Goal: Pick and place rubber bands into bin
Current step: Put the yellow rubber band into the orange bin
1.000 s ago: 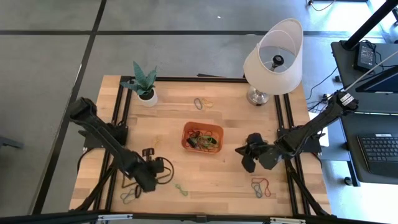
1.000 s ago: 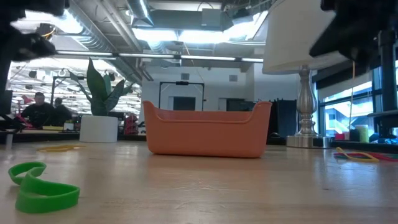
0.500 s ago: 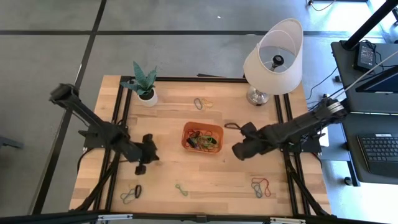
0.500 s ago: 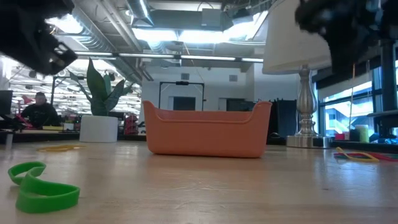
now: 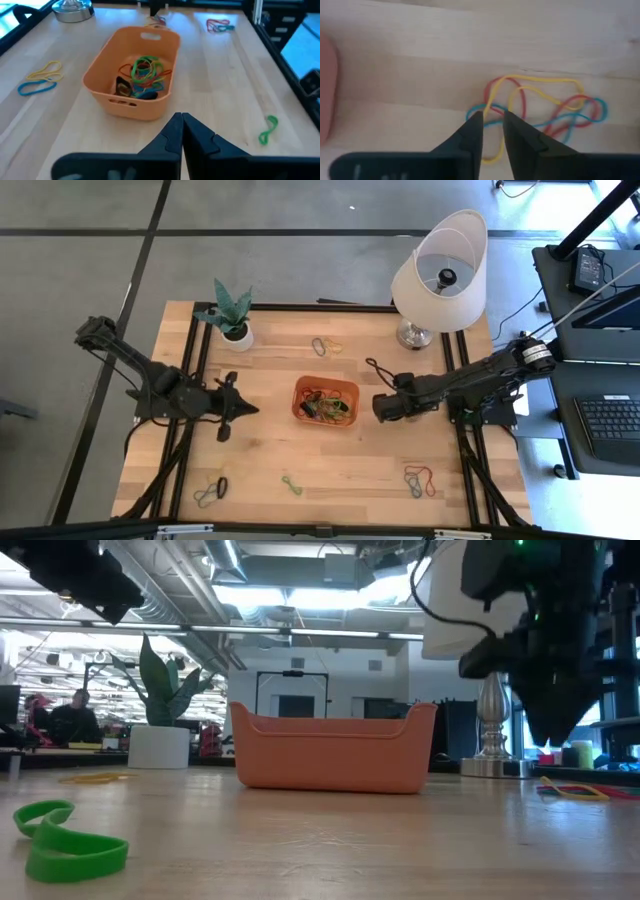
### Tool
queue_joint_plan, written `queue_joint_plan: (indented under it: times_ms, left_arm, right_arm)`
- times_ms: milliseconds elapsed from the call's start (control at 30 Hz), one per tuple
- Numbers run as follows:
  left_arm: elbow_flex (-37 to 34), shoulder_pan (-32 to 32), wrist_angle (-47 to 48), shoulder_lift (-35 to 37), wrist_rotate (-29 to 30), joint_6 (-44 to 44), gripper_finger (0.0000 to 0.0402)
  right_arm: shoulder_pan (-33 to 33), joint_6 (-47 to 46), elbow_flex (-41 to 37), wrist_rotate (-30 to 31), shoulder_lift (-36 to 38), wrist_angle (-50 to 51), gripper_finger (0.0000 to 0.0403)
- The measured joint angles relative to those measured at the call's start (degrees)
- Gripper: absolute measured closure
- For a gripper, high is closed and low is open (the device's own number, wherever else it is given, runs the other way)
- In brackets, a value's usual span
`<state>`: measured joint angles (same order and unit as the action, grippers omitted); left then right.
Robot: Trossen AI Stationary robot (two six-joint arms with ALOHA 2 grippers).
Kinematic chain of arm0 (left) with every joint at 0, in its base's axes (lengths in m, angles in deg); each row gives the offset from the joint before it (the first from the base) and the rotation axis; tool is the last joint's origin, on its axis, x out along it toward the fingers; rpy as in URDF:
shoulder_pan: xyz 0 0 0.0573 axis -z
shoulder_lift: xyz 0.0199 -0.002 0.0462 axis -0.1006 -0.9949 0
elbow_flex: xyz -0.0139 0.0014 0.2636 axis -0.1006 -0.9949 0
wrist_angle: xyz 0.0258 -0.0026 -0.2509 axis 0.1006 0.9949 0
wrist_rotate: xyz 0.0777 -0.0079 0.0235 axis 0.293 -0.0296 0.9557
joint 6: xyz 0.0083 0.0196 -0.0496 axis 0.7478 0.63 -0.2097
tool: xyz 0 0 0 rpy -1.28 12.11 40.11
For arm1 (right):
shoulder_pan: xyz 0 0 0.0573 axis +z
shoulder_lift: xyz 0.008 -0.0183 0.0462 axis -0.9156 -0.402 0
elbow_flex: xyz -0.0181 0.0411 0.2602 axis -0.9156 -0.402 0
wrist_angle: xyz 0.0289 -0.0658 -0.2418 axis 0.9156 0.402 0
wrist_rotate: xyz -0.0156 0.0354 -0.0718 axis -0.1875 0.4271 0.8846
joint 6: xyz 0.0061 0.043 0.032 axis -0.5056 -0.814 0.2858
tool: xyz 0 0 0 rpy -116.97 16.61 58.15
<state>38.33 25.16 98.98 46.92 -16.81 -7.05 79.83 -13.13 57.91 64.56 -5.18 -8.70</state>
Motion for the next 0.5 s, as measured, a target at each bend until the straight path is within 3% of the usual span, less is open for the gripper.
queue_joint_plan:
  times_ms: [233,500]
  left_arm:
    - [0.0,0.1,-0.5,0.2,-3.0,2.4,0.04]
    - [0.0,0.1,-0.5,0.2,-3.5,-1.8,0.0399]
  right_arm:
    - [-1.0,0.0,-6.5,0.0,0.0,-10.4,0.0295]
    - [-1.0,-2.1,-10.0,0.0,0.0,-14.1,0.0298]
